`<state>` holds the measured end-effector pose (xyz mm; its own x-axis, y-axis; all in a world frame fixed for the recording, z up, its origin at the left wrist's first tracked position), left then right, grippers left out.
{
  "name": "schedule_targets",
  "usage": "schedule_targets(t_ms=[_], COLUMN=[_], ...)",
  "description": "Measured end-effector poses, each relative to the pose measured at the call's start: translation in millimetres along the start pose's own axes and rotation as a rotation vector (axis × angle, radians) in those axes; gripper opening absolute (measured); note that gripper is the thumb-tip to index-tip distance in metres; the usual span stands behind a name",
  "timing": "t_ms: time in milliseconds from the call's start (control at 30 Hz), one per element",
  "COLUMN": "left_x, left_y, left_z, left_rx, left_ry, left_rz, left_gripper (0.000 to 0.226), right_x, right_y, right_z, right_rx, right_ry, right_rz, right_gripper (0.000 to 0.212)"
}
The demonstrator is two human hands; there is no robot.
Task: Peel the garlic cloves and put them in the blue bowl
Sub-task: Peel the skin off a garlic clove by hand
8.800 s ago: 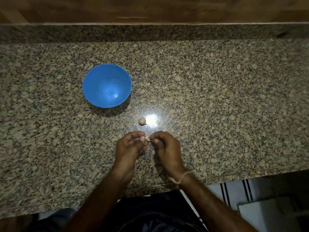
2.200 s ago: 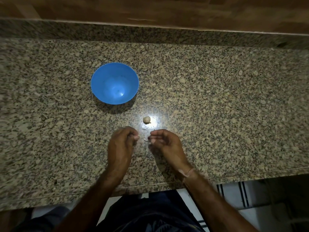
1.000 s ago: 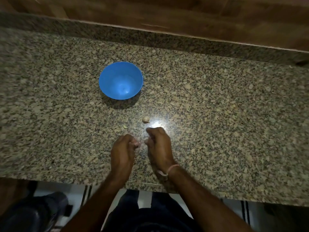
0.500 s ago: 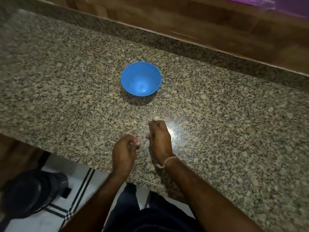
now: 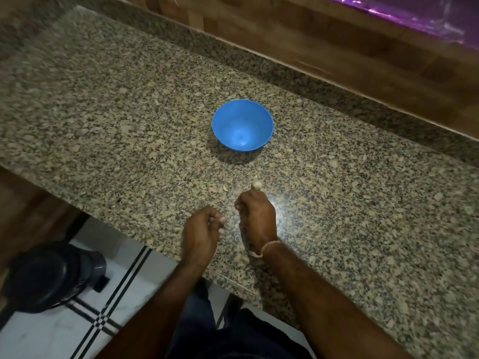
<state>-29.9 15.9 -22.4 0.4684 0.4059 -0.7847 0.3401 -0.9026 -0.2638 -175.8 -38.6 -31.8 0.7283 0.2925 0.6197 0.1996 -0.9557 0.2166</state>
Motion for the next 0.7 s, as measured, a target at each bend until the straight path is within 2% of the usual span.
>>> schedule_targets(t_ms=[167,233,300,400,467,533,700], left_x=[-2,1,8,17,19,20,43], left_y=[0,-2,-4,-8,-12,-18,-26], left_z=[-3,-4,-4,-11,-21,-35,-88], left_rx=[-0.002,-0.012,-0.015,-0.027,-0.046,-0.078,-0.207], left_ry=[-0.041,-0.065,-0.083,-0.115,-0.156,-0.201,-0.277], left_rz=[-0.018,-0.021,-0.067,-0.127,-0.155,-0.182,-0.242], left_gripper=[0.023,0.024,0.017,0.009,0.013,0.013,0.011], right_x=[7,11,16,30,45,60,121], right_y=[-6,-18,-27,-25,-22,-21,-21], right_z=[0,-2,-2,-7,-5,4,41], right_rx=[0.167,0.252,0.267,0.185,0.191,0.238,0.369], right_ry=[-0.256,-0.241,-0.018,0.574,0.900,1.058,1.304], right_rz=[-0.022,0.015,0.181,0.583,0.802,0.890,0.927], right_gripper=[0.025,0.021,0.022,0.017,0.017,0.022,0.030])
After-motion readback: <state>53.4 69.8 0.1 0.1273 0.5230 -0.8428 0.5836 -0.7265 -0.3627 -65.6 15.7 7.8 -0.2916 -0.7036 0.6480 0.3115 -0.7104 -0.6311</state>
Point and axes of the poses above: each hand's wrist, its own y-axis towards the middle knuckle, its own z-axis out of the palm, x = y × z, the point moved 1 cm from there along y, towards the middle knuckle, and after that the axes turned 7 degrees about -z, right-handed, at the moved point
